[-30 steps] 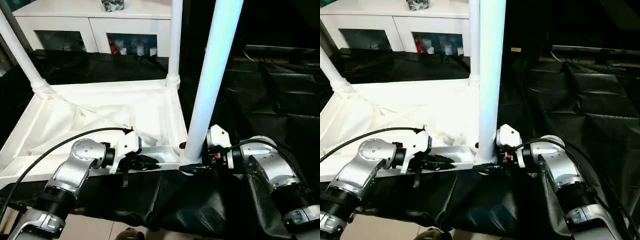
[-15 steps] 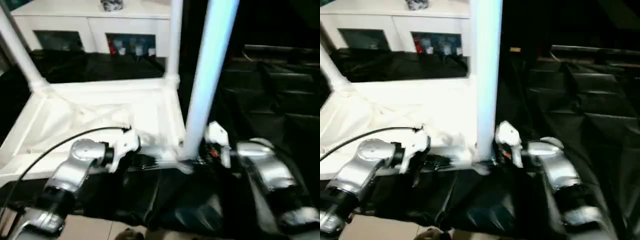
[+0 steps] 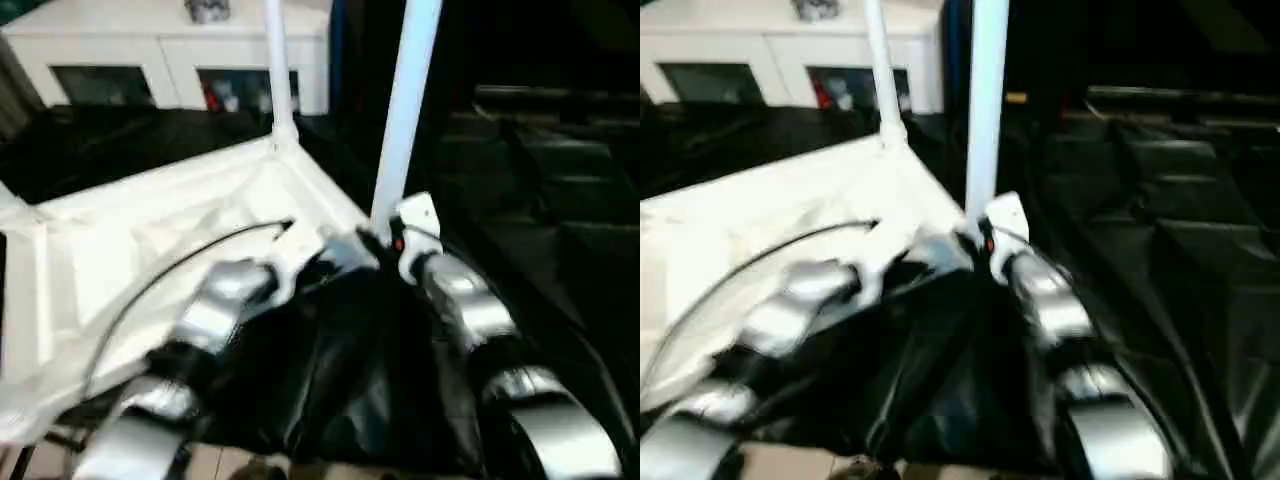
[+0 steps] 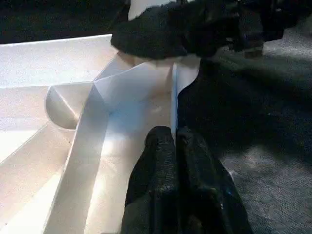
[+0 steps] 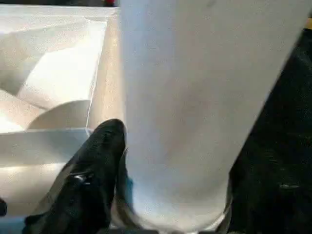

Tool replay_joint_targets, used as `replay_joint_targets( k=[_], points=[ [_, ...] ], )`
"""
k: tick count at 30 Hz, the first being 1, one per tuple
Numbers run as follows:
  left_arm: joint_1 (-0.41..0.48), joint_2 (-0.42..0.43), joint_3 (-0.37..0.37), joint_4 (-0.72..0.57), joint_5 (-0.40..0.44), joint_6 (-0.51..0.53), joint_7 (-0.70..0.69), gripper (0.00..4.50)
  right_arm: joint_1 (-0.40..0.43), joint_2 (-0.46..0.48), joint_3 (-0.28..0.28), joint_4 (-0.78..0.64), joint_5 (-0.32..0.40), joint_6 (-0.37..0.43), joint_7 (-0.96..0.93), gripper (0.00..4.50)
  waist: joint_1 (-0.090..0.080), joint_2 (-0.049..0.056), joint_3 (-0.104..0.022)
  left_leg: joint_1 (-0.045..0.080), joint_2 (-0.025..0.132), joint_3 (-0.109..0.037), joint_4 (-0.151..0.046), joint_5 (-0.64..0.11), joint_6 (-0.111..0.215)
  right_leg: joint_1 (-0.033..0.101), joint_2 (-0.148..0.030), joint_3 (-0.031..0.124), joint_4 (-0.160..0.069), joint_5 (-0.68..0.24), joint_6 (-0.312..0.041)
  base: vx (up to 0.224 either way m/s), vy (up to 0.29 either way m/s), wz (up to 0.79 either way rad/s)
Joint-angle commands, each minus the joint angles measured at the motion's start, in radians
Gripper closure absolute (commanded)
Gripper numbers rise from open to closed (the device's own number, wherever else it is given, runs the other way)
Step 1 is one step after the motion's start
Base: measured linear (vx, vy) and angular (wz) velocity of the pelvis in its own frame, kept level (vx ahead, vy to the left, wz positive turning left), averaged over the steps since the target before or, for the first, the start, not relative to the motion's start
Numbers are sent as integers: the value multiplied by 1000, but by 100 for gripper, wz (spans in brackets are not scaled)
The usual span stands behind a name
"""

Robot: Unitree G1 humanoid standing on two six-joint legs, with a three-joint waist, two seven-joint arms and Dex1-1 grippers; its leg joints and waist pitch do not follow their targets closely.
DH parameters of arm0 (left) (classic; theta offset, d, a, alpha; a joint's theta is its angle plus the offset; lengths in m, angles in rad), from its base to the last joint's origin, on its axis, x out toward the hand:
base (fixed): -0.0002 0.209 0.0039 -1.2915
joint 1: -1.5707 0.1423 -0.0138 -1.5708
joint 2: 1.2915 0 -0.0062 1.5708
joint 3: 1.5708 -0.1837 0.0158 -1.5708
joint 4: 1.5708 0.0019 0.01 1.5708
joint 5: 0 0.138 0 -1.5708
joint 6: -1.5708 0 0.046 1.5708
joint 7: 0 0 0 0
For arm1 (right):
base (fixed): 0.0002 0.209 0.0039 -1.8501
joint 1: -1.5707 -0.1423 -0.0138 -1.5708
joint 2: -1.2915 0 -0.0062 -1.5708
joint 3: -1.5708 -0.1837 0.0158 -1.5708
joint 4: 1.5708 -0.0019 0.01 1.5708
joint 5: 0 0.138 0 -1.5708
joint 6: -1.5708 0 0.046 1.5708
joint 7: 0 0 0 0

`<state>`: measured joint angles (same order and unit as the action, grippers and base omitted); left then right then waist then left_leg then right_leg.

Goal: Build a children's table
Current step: Rotate leg to tighten

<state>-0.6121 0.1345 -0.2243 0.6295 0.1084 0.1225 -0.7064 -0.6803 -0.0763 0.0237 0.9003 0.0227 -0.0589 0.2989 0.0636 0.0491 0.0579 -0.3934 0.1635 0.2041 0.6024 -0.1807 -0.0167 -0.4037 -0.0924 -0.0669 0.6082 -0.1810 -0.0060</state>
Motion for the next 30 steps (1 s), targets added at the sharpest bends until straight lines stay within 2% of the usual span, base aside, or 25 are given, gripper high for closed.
replay_joint_targets(
  k=[1,3,6,8,11,13,18,21,22,23,25,29,30],
  points=[
    [-45,-44,-26,-24,-18,-54,22,450,0,84,86,-3,-24,-14,59,107,-1,-7,-76,25,67,-35,-74,-199,51,45,-67,45,-66,-121,-255,0,0,0],
    [-31,-28,-26,-43,-32,-66,-16,450,3,66,95,-10,-38,-35,57,80,-1,-9,-75,23,67,-34,-73,-199,55,45,-69,45,-66,-122,-259,0,0,0],
    [-17,-13,-23,-58,-44,-79,-55,450,1,52,95,0,-49,-72,75,80,-1,-10,-76,23,66,-34,-71,-204,56,46,-72,46,-68,-145,-258,0,0,0],
    [9,20,-8,-86,-71,-98,-123,450,8,24,91,1,-40,-119,156,80,-1,-9,-76,22,67,-34,-71,-202,61,47,-72,45,-66,-141,-260,0,0,0],
    [31,53,3,-122,-99,-98,-183,450,28,-7,98,-31,-22,-130,262,80,-3,-9,-76,19,67,-34,-70,-194,75,50,-71,44,-63,-123,-267,0,0,0],
    [41,69,4,-138,-109,-100,-210,450,39,-21,107,-46,-23,-141,306,80,-4,-7,-75,20,70,-33,-69,-190,86,47,-69,44,-62,-117,-276,0,0,0],
    [66,115,14,-180,-149,-109,-298,450,63,-59,124,-78,-1,-156,436,80,0,-5,-72,25,75,-32,-74,-229,70,43,-66,45,-64,-157,-277,0,0,0],
    [93,161,16,-227,-180,-99,-370,450,101,-102,154,-146,35,-135,605,80,6,-5,-72,24,76,-31,-74,-231,68,44,-66,45,-61,-154,-274,0,0,0],
    [110,188,18,-255,-196,-91,-410,450,130,-131,175,-201,62,-114,711,80,8,-8,-74,24,76,-31,-73,-223,72,43,-65,45,-59,-144,-273,0,0,0],
    [115,195,19,-262,-200,-88,-422,450,138,-139,180,-215,69,-108,740,80,13,-8,-74,22,77,-32,-72,-213,82,47,-66,45,-57,-136,-271,0,0,0],
    [123,210,19,-274,-206,-87,-443,450,154,-157,196,-246,82,-89,795,80,16,-7,-74,24,77,-30,-72,-213,86,41,-65,46,-59,-146,-272,0,0,0],
    [144,251,25,-306,-222,-83,-491,450,197,-216,236,-326,97,-61,923,80,27,-13,-71,28,79,-31,-76,-238,67,39,-66,48,-64,-213,-256,0,0,0],
    [148,257,27,-311,-224,-82,-498,450,202,-224,240,-334,100,-56,938,80,29,-11,-70,28,78,-31,-76,-238,66,37,-66,48,-65,-218,-254,0,0,0]
  ],
)
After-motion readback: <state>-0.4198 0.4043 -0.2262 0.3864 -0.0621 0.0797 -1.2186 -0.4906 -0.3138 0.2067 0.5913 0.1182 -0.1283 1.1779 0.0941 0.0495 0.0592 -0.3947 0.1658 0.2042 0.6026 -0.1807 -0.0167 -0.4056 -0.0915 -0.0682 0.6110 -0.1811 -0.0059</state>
